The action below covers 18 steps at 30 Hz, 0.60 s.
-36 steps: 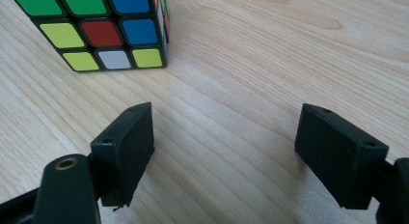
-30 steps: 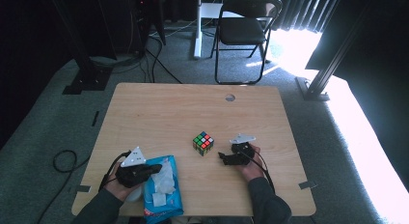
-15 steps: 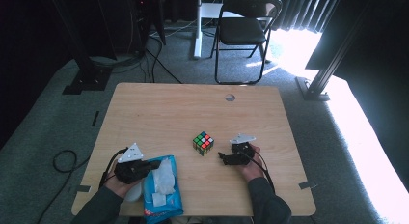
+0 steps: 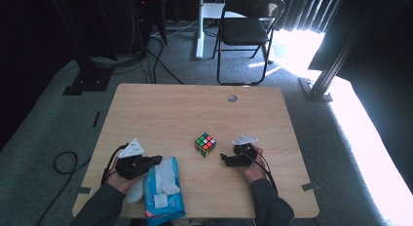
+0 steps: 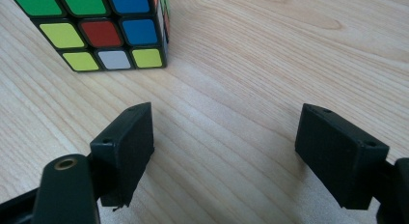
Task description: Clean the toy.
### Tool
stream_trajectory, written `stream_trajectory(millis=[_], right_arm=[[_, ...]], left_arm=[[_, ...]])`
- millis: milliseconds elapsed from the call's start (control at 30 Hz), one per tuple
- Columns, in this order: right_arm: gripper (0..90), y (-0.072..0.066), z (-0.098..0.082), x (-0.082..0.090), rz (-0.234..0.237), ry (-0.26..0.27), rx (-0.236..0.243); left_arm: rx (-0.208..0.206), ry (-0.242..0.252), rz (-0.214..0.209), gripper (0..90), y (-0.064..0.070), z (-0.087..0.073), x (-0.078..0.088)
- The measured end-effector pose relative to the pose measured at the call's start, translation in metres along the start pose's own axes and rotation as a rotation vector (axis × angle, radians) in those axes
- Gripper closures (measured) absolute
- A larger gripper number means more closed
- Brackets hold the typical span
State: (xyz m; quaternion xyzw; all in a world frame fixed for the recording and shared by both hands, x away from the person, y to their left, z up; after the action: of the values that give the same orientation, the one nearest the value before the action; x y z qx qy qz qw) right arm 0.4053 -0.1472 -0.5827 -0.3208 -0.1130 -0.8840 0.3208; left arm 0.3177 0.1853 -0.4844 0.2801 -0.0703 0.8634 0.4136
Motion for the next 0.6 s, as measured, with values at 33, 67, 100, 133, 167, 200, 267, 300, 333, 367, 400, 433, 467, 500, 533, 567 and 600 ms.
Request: stream_trajectory(millis=[33,67,100,133,167,200,267,300,333,367,400,433,467,500,533,567,600], right_arm=[[21.0,0.0,0.0,0.0,0.0,0.0,0.0],[21.1,0.0,0.0,0.0,0.0,0.0,0.0],[21.0,0.0,0.0,0.0,0.0,0.0,0.0],[21.1,0.0,0.0,0.0,0.0,0.0,0.0],[21.0,0.0,0.0,0.0,0.0,0.0,0.0],[21.0,0.0,0.0,0.0,0.001,0.0,0.001],[21.0,0.0,0.0,0.0,0.001,0.001,0.001],[21.0,0.0,0.0,0.0,0.001,0.001,0.001],[21.0,0.0,0.0,0.0,0.001,0.001,0.001],[21.0,0.0,0.0,0.0,0.001,0.0,0.0],[21.0,0.0,0.0,0.0,0.001,0.001,0.001],[21.0,0.0,0.0,0.0,0.001,0.0,0.0],[21.0,0.0,0.0,0.0,0.001,0.0,0.0],[21.0,0.0,0.0,0.0,0.001,0.001,0.001],[21.0,0.0,0.0,0.0,0.001,0.001,0.001],[21.0,0.0,0.0,0.0,0.001,0.001,0.001],[21.0,0.0,0.0,0.0,0.001,0.001,0.001]], left_arm=[[0.0,0.001,0.002,89.9,-0.001,0.001,0.0],[0.001,0.003,0.002,89.9,-0.001,0.001,0.0],[0.002,0.005,0.005,89.9,-0.001,0.002,0.001],[0.004,0.007,0.006,90.0,-0.002,0.002,0.001],[0.003,0.008,0.008,89.9,-0.002,0.003,0.001],[0.004,0.01,0.01,90.0,-0.003,0.003,0.001],[0.007,0.016,0.011,90.0,-0.004,0.005,0.002],[0.01,0.023,0.011,90.0,-0.005,0.006,0.003],[0.016,0.031,0.01,90.0,-0.006,0.007,0.004],[0.023,0.04,0.01,90.0,-0.008,0.009,0.006],[0.026,0.043,0.013,89.9,-0.009,0.009,0.007],[0.031,0.048,0.016,90.0,-0.01,0.01,0.008],[0.032,0.052,0.019,90.0,-0.011,0.011,0.008],[0.036,0.054,0.021,90.0,-0.012,0.011,0.009],[0.044,0.061,0.023,90.0,-0.014,0.011,0.01],[0.049,0.061,0.026,90.0,-0.015,0.011,0.011],[0.055,0.066,0.029,90.0,-0.017,0.012,0.012]])
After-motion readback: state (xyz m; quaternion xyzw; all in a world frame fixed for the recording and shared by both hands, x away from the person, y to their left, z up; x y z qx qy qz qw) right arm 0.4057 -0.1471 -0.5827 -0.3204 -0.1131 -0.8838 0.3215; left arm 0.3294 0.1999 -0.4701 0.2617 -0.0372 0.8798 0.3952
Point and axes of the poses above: each handheld gripper's, and its own axes: x roughly backward along the jaws, z roughly out of its top, y roughly to its right, the point moved 5 cm from there along -x, roughly forward along the jaws, and after that the axes turned 3 degrees about y, right-handed, at the moved point
